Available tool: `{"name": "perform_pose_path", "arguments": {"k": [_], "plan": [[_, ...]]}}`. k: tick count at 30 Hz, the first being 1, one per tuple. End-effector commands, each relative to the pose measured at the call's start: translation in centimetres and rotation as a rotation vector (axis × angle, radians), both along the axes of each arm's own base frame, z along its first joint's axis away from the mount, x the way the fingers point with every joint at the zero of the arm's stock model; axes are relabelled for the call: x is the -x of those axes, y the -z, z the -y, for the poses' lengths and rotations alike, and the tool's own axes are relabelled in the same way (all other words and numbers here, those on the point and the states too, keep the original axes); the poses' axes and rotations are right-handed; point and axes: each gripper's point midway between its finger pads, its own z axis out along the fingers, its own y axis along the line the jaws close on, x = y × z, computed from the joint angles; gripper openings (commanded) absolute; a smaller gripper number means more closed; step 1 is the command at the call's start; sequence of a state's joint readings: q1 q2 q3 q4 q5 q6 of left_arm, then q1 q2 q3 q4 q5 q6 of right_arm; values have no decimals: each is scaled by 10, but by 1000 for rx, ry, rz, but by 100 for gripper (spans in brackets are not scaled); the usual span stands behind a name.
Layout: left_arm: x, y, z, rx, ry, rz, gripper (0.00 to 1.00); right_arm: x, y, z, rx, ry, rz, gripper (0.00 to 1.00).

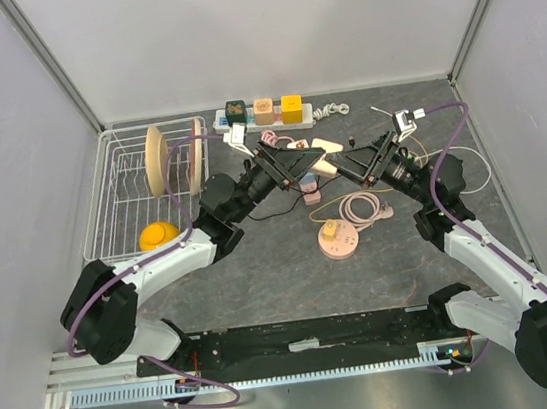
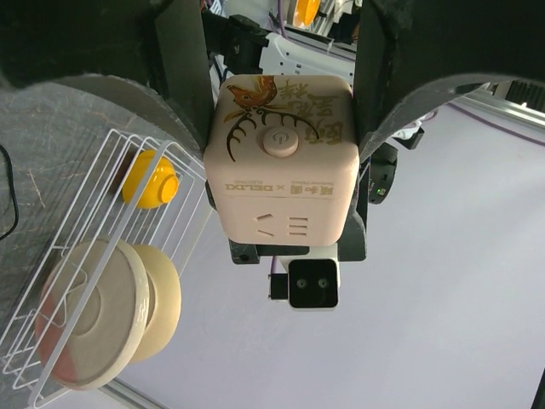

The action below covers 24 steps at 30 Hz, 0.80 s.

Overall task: Insert the plug
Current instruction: Adjust the plug.

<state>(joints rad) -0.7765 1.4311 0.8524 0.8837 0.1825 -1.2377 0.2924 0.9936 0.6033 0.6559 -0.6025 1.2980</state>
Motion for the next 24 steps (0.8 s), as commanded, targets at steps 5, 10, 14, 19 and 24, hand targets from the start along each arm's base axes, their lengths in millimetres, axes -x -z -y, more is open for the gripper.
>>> {"name": "perform_pose_path", "arguments": {"k": [5, 10, 14, 19, 24], "plan": [[7, -12, -19, -38, -91, 136, 49, 7, -24, -4, 31, -24, 120, 0], [9, 6, -41, -158, -188, 186, 80, 3, -17, -2, 156, 7, 152, 0], [9, 28, -62, -276, -268, 197, 88, -4, -3, 8, 363, 55, 197, 0], [8, 57, -92, -425, -360, 194, 89, -3, 31, 24, 651, 42, 193, 0], [9, 72, -122, -655, -426, 231, 90, 1, 92, 54, 990, -24, 115, 0]]}}
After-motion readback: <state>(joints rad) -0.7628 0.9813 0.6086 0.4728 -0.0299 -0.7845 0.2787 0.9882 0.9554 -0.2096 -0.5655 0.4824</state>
